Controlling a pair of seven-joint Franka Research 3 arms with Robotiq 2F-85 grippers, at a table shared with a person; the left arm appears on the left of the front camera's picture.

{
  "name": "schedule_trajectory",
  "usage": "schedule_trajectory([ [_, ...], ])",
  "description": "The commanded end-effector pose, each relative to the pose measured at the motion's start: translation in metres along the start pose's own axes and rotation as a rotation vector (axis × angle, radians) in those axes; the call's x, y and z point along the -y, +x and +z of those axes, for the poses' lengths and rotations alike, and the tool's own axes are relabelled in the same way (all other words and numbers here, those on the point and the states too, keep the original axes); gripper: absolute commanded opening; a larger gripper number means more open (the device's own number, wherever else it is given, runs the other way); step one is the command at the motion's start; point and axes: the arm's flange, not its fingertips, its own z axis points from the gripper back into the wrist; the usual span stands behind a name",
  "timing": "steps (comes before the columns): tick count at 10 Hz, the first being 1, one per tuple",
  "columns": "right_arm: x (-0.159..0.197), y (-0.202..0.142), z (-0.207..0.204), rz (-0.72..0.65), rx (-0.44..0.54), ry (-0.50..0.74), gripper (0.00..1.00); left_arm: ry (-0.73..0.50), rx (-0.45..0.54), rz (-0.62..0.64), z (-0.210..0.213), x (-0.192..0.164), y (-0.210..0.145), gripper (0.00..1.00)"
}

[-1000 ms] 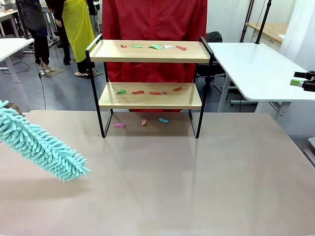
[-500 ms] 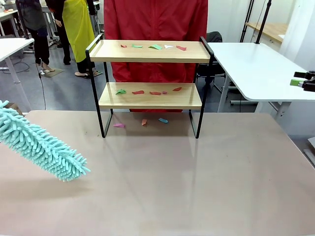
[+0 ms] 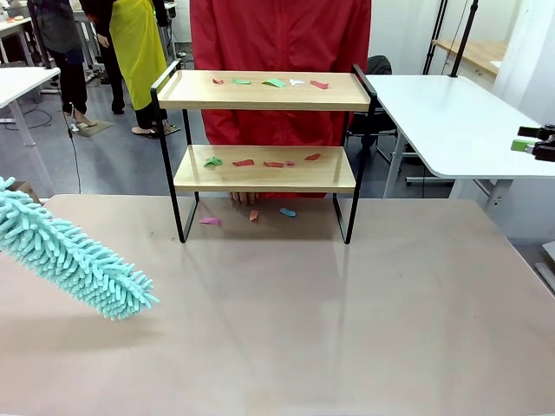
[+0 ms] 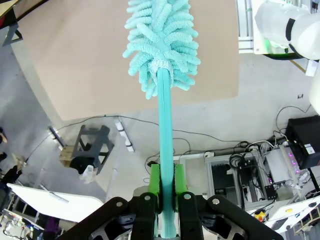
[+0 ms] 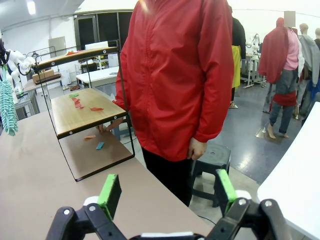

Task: Clean the shelf.
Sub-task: Clean the specific section of the Shelf indicated by the human with the Duster.

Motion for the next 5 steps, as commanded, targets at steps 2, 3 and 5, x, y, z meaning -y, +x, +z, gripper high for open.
schedule_trajectory([
  [2,-0.0014,0.002,-0.0012,0.002,0.001,0.001,1.0,0.006,-0.008,-0.001,0.0028,0.0012,-0.0035,0.13],
  [3,-0.0014,0.002,-0.0012,0.002,0.001,0.001,1.0,0.006,-0.008,-0.001,0.0028,0.0012,-0.0035,0.13],
  [5,-0.0014,0.002,-0.0012,0.002,0.001,0.001,1.0,0.006,-0.008,-0.001,0.0028,0.0012,-0.0035,0.13],
])
